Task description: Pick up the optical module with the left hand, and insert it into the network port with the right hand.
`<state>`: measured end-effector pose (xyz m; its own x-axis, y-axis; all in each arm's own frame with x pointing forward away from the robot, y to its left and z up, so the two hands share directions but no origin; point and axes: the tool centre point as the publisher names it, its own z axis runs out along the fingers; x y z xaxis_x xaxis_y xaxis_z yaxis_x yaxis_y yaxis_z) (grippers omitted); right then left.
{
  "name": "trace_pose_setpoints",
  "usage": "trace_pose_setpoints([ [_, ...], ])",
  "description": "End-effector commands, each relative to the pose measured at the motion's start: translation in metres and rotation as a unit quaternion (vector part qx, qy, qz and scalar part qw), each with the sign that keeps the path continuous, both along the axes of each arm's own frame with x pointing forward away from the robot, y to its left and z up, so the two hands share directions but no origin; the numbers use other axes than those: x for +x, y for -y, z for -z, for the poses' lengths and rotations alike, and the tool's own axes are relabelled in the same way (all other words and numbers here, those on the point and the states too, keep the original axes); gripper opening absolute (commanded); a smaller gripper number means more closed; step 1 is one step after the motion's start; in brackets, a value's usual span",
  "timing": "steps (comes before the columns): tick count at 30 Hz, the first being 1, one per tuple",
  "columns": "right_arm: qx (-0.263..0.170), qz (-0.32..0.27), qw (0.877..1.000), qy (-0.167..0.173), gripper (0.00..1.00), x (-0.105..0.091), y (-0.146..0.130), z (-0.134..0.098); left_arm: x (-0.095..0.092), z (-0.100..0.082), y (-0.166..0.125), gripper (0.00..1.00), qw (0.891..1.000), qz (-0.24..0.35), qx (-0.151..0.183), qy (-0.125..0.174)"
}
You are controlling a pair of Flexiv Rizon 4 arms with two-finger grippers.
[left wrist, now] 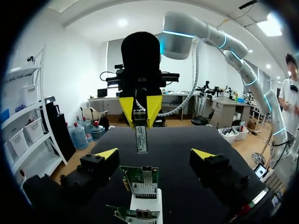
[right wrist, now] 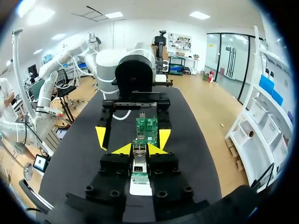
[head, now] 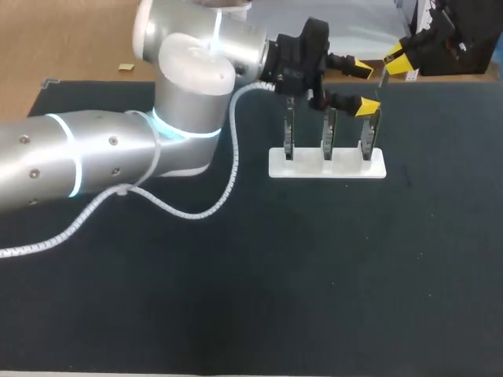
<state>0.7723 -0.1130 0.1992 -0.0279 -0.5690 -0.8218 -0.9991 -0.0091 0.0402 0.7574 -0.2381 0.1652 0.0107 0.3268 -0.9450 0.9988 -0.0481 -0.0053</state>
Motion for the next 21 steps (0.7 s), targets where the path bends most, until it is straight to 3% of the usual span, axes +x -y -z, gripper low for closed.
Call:
trace_pose_setpoints([
  [1,0.002,0.001,1.0,0.0,0.0,0.0,0.0,0.001,0.006,0.001,0.0,1.0,0.999,0.015,0.043,-0.007],
  [5,0.002,0.001,1.0,0.001,0.0,0.0,0.0,0.001,0.006,0.006,-0.001,1.0,0.998,0.018,0.06,-0.015],
  [13,0.002,0.002,1.0,0.0,0.0,0.0,-0.001,0.001,0.004,0.012,-0.002,1.0,0.994,0.022,0.11,0.002],
  [21,0.001,0.002,1.0,0.0,0.0,0.0,-0.001,0.001,-0.002,0.021,-0.006,1.0,0.991,0.024,0.129,0.002],
])
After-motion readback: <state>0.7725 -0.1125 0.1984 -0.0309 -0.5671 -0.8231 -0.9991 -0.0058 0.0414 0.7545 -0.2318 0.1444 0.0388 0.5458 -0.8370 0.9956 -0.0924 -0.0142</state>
